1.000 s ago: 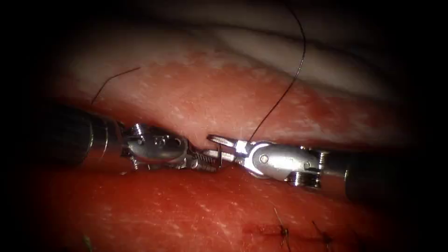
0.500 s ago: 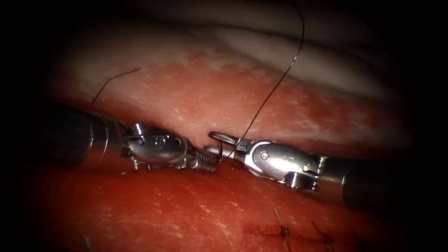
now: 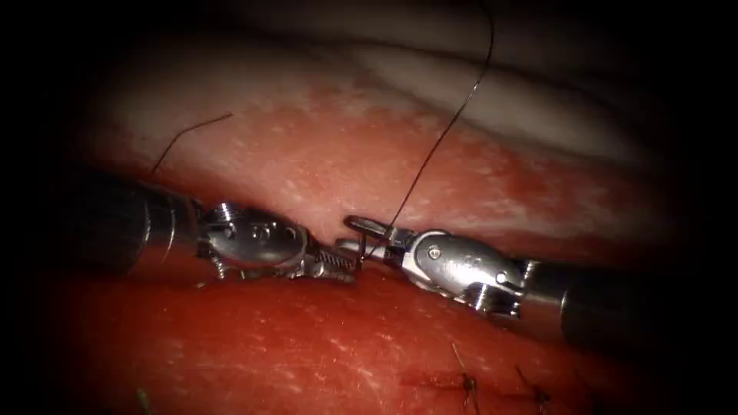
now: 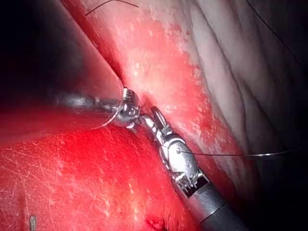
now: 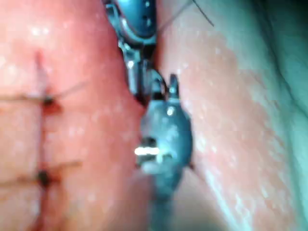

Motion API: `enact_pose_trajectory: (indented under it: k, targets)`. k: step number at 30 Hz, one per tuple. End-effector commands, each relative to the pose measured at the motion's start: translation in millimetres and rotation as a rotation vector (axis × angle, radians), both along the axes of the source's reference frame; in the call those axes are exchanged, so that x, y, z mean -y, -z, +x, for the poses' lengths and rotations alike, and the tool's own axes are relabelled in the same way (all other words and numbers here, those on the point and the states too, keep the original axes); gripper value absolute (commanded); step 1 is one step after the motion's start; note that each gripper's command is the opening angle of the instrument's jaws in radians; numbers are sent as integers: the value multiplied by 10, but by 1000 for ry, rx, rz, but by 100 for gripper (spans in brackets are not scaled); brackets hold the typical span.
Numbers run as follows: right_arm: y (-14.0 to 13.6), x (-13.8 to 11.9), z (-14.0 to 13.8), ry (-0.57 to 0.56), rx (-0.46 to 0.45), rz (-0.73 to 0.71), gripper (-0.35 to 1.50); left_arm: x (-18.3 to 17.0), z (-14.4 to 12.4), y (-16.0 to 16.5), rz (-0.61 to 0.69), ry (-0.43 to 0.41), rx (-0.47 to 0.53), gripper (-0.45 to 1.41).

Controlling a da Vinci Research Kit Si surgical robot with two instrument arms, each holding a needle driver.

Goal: Wound Closure

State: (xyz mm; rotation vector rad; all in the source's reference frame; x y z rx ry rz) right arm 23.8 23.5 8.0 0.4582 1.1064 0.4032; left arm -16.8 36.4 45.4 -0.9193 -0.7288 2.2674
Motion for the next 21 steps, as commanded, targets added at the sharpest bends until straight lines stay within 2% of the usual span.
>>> enact_pose_trajectory:
  k: [1,21]
  targets:
    - [-3,-2,9,-4,-2,10,-35,6,-5,-5,2,0,1,20]
    - [-11,8,10,-3,8,212,-35,6,-4,-5,3,-2,-1,21]
